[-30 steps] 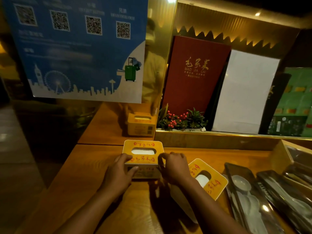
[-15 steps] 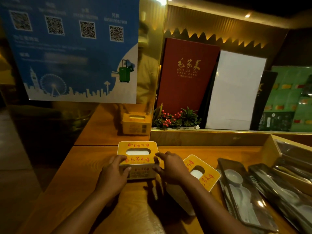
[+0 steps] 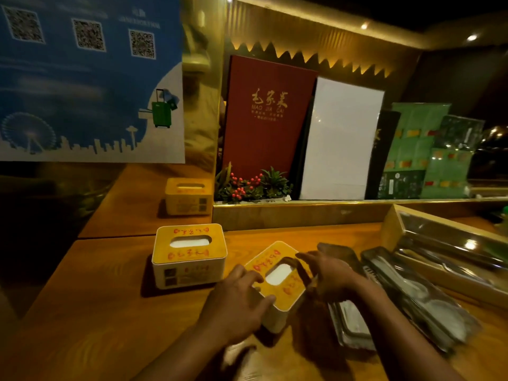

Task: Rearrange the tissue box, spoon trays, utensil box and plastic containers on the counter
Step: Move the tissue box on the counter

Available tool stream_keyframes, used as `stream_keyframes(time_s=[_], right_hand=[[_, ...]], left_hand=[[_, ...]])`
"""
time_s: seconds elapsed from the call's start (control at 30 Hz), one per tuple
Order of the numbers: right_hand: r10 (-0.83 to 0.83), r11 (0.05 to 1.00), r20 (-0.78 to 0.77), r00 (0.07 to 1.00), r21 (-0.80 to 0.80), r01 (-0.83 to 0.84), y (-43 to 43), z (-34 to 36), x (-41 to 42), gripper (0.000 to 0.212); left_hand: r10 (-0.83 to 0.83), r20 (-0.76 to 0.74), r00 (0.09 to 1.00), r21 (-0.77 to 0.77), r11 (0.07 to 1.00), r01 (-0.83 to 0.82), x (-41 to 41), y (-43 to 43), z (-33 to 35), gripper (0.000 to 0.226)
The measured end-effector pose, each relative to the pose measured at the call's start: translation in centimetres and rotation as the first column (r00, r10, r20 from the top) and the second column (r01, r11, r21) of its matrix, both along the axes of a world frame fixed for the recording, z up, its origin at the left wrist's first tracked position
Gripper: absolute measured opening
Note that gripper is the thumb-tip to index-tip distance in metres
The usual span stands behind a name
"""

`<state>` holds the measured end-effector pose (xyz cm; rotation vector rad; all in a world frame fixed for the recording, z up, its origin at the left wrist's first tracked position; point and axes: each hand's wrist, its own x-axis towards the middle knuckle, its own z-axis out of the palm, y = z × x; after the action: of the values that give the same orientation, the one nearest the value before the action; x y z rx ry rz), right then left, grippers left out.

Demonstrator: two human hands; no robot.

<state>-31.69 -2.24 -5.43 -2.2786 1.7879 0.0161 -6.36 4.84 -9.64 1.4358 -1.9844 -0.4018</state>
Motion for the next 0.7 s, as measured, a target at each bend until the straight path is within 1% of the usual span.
stream_keyframes(time_s=[0.07, 0.13, 0.2, 0.27, 0.33, 0.5, 0.63, 0.7], right_hand=[[-0.011, 0.997, 0.012, 1.000, -0.077, 0.012, 0.8, -0.9, -0.5, 0.099], [-0.037, 0.989, 0.054, 0.998, -0.140, 0.044, 1.7, -1.9, -0.7, 0.086], [-0.060, 0.973, 0.121, 0.991, -0.214, 0.085, 2.7, -2.7, -0.4, 0.067], [-0.063, 0.957, 0.195, 0.979, -0.268, 0.115, 3.3, -3.6, -0.1, 0.060], [-0.053, 0.948, 0.242, 0.969, -0.293, 0.125, 3.5, -4.3, 0.1, 0.057], [0.020, 0.953, 0.312, 0.950, -0.292, 0.076, 3.2, -4.8, -0.1, 0.052], [0.108, 0.957, 0.340, 0.934, -0.291, -0.005, 2.7, -4.5, -1.0, 0.044], [0.165, 0.962, 0.343, 0.925, -0.265, -0.073, 2.9, -4.3, -2.3, 0.049]], left_hand=[[-0.030, 0.057, 0.998, 0.055, 0.998, 0.027, -1.5, 0.5, -0.1, 0.063], [-0.025, 0.095, 0.995, 0.065, 0.998, 0.019, -2.2, 0.6, -0.3, 0.077], [-0.012, 0.100, 0.995, 0.093, 0.996, 0.002, -2.4, 0.2, -0.5, 0.084], [0.015, 0.109, 0.994, 0.121, 0.992, -0.028, -2.5, -0.1, -0.8, 0.089], [0.060, 0.122, 0.991, 0.135, 0.988, -0.077, -2.6, -0.3, -1.0, 0.088], [0.187, 0.098, 0.977, 0.155, 0.967, -0.200, -2.9, -0.8, -1.6, 0.074], [0.257, 0.092, 0.962, 0.172, 0.947, -0.270, -3.8, -0.9, -1.4, 0.072], [0.311, 0.102, 0.945, 0.169, 0.931, -0.325, -4.8, -0.4, -1.3, 0.076]])
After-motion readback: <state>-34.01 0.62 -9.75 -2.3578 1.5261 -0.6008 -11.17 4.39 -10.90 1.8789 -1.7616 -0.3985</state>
